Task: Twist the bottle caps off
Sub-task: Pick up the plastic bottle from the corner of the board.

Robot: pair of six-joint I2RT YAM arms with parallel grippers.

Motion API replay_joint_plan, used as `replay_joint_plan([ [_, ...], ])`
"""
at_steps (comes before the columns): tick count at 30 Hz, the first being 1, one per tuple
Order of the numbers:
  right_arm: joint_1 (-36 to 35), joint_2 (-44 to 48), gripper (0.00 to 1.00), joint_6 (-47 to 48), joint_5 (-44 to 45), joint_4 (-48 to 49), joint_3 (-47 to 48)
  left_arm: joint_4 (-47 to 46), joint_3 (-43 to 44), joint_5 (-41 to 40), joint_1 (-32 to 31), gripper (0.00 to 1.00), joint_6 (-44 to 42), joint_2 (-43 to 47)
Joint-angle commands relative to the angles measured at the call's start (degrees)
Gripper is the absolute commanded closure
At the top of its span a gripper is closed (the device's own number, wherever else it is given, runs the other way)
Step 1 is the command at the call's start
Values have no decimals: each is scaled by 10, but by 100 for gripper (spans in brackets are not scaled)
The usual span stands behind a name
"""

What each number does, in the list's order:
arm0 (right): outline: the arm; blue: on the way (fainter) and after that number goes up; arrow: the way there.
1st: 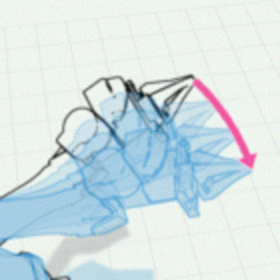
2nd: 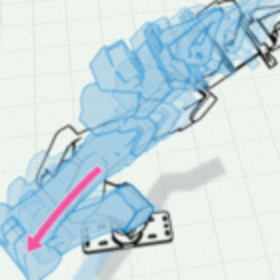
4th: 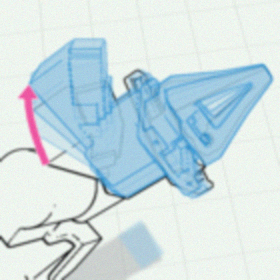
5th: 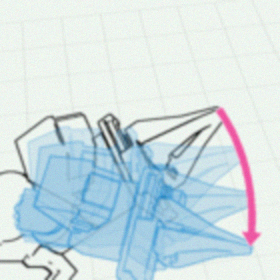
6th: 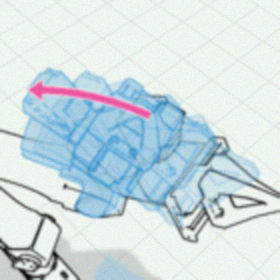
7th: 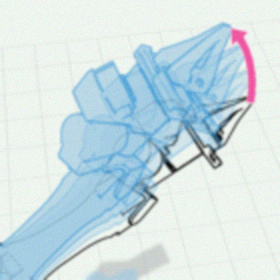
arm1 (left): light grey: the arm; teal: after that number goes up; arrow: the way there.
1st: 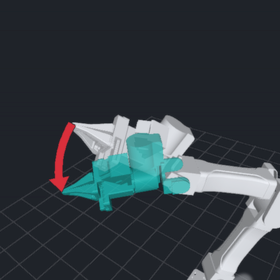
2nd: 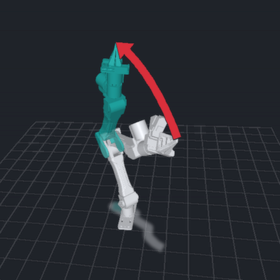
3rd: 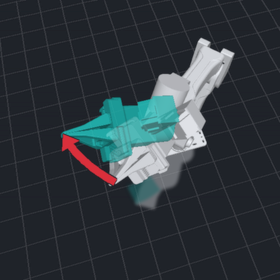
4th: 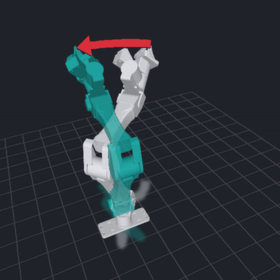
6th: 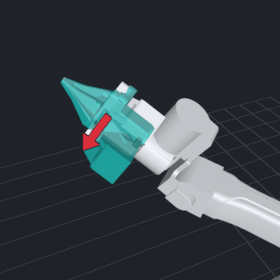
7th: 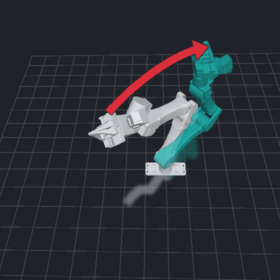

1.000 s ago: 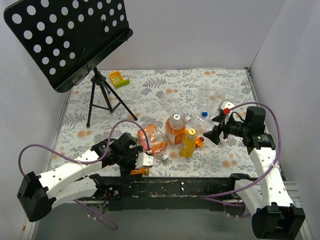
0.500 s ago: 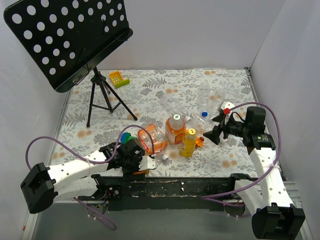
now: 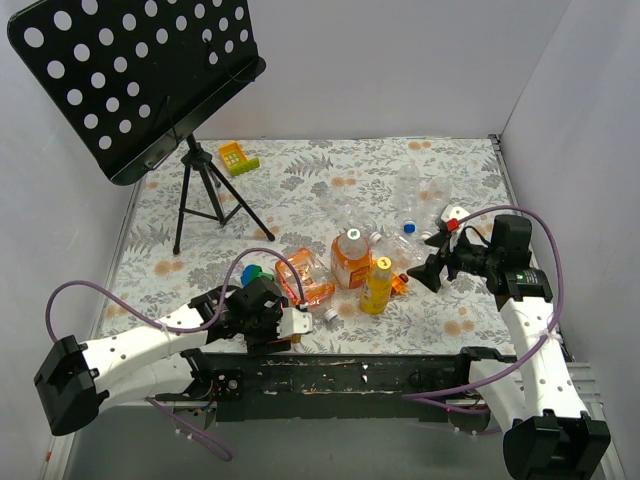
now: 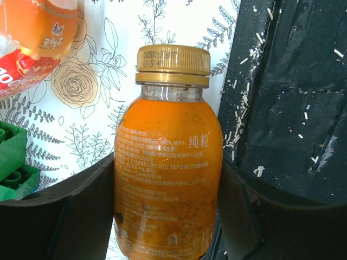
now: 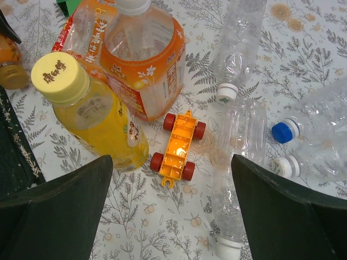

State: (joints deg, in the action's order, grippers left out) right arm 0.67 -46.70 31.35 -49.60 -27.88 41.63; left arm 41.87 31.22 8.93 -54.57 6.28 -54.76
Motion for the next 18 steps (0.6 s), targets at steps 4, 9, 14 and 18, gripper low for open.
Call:
replay_joint_plan([
  [4,0,3,2,46,1,-63,65,-12,50,14,-3,94,20,26],
  [9,0,-8,2,85,23,-125,121,8,103,24,-3,96,36,55],
  [14,0,-19,2,115,17,-182,184,-1,167,37,-3,99,108,73],
  [18,-1,-38,2,127,-5,-213,234,-45,193,45,-4,100,173,74],
])
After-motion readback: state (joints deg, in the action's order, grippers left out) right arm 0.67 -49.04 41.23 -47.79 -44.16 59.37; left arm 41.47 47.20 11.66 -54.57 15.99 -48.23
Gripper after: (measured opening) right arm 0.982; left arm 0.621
